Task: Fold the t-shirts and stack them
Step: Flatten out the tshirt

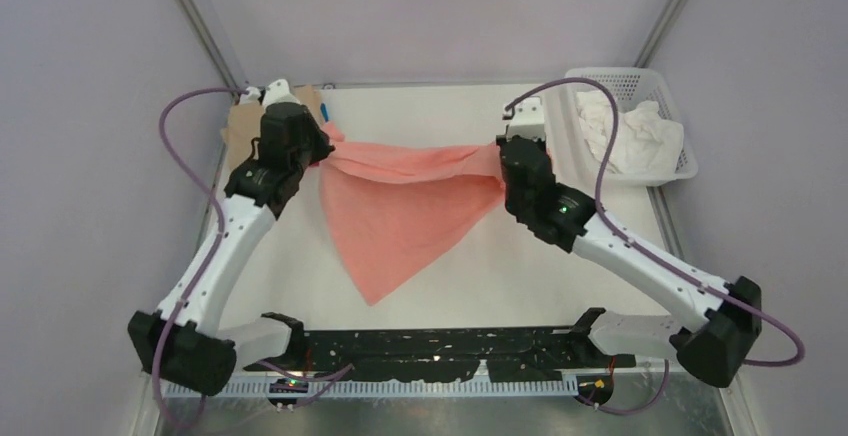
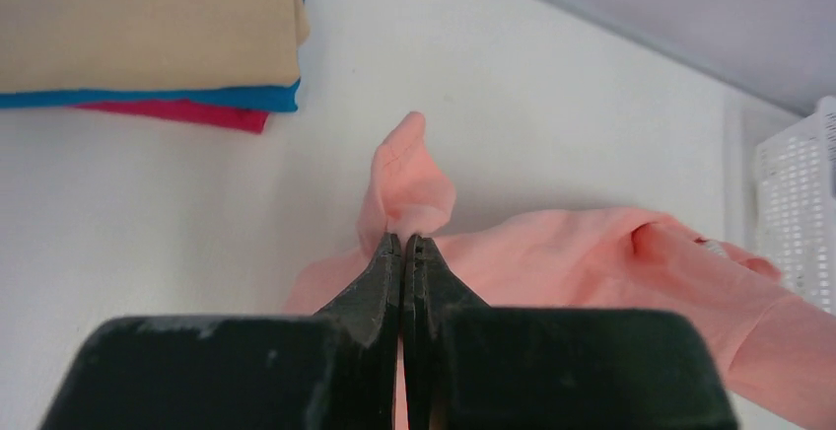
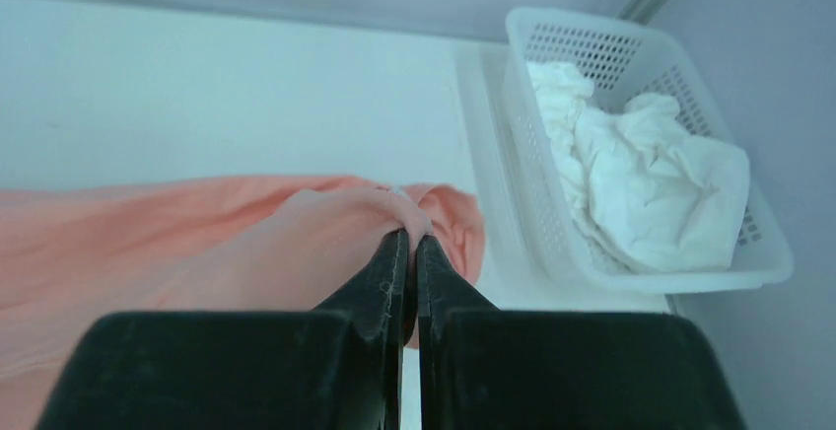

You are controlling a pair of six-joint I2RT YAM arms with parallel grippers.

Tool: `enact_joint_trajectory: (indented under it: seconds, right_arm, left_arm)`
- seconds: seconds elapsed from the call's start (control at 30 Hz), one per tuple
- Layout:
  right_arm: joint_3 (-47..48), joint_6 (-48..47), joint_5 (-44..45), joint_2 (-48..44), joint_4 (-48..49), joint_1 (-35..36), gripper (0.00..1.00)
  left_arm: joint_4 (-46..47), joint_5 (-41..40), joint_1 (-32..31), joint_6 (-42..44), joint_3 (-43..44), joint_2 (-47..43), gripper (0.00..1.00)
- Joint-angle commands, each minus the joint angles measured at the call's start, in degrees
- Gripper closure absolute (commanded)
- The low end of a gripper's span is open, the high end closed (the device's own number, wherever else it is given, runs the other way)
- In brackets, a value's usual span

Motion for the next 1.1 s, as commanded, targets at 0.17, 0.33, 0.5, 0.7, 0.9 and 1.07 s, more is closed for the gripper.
enact_joint_trajectory:
  seconds: [0.17,0.33,0.5,0.7,0.9,1.07]
  right_arm:
    - [15.26,-18.6,-15.44,-19.77,2.13,0.44,0.95]
    - [26.86,-17.79,-37.11,-24.34,-9.52,0.44,0.95]
    - [40.15,-14.02,-55.31,-24.56,-16.66,0.49,0.94]
    - [55.13,-12.35,-61.14,-19.68,-22.12,0.49,0.95]
    - [64.33,-14.87,-54.9,-14.98,-22.93,0.45,0.95]
    - [57.5,-19.98,-36.38,-12.03,-15.62,0.49,0.95]
  left_arm:
    - [-3.32,-10.31,-4.44,5.6,3.84,-27.51,1.0]
    - [-4.94,-3.57,-4.9,7.87,9.56,-37.5,1.0]
    - [-5.65,6.93,-4.88,8.97,15.66,-43.08,1.0]
    - [-8.28,12.87,-4.89,9.28,26.84,-42.13,1.0]
    - [-10.87,15.78,-4.79,10.0,33.74,-37.28,1.0]
    - [-9.55,8.86,-4.79,10.3,28.11,-33.26,1.0]
